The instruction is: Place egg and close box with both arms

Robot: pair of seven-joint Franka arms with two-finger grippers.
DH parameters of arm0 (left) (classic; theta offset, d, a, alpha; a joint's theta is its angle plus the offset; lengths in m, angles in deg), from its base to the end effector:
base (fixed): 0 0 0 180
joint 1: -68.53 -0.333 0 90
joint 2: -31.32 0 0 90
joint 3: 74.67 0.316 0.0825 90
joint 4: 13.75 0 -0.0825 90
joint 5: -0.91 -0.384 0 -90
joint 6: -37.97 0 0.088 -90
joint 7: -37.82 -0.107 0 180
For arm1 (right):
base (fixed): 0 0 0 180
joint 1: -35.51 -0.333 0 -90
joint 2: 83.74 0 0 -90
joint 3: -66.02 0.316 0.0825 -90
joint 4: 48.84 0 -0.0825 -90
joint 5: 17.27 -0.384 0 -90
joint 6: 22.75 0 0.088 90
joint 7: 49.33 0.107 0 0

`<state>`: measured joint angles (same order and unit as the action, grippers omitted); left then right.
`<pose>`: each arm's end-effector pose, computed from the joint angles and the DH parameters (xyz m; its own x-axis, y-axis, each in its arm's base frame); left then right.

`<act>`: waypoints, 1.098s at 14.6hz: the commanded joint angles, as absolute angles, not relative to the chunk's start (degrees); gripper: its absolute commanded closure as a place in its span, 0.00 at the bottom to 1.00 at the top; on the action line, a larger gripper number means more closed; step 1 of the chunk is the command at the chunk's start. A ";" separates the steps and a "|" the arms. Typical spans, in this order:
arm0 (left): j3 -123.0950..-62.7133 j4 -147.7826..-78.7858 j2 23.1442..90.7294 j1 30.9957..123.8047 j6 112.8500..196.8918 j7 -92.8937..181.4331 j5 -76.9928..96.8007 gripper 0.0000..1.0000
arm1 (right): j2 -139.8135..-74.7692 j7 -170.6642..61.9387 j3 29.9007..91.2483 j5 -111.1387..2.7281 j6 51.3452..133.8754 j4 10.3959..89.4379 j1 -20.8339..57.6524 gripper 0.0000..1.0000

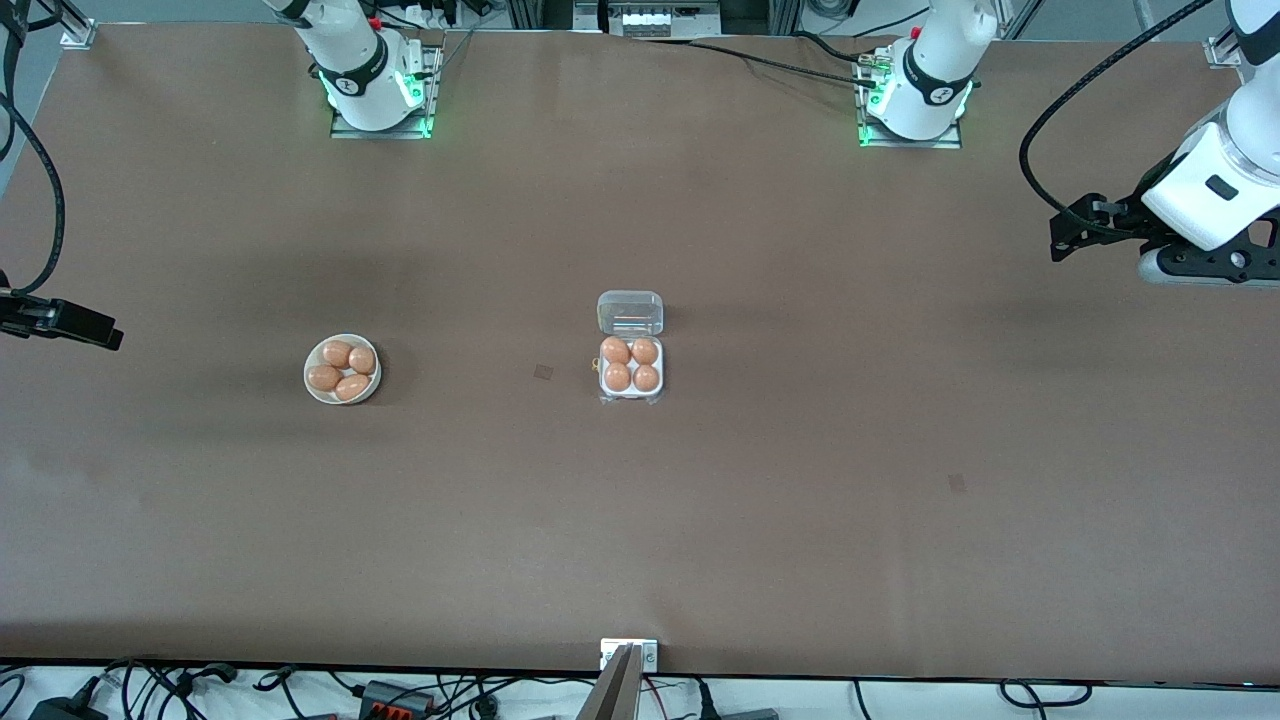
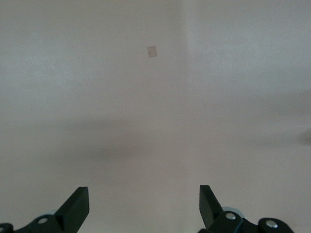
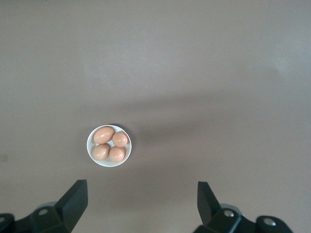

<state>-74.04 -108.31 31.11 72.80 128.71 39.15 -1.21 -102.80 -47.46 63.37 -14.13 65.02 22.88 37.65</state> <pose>0.5507 -0.0311 0.5902 0.9972 -0.0407 -0.0621 -0.0431 -0.9983 -0.0383 0.6461 -0.0550 0.5710 0.9920 -0.1162 -0.0498 -0.1125 -0.9911 0.0715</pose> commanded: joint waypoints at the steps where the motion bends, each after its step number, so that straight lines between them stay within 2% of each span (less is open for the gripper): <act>1: -74.31 -107.97 30.70 72.39 127.80 38.35 -0.32 0.00 | -96.59 -48.36 62.77 -14.46 66.71 30.93 37.09 0.00; 4: -74.31 -107.97 30.70 72.39 127.80 38.35 -0.32 0.00 | -89.74 -48.36 63.12 -14.37 73.39 42.26 36.91 0.00; 6: -74.31 -107.97 30.70 72.48 127.80 38.43 -0.41 0.00 | -87.26 -48.36 63.21 -14.37 73.76 45.72 37.00 0.00; 16: -74.31 -107.97 30.70 72.48 127.80 38.43 -0.41 0.00 | -86.99 -48.45 63.47 -14.37 73.93 45.20 37.00 0.00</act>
<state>-74.06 -108.31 31.11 72.80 128.71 39.15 -1.21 -88.20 -47.55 63.57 -14.13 72.99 43.68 37.15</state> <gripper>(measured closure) 0.000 0.000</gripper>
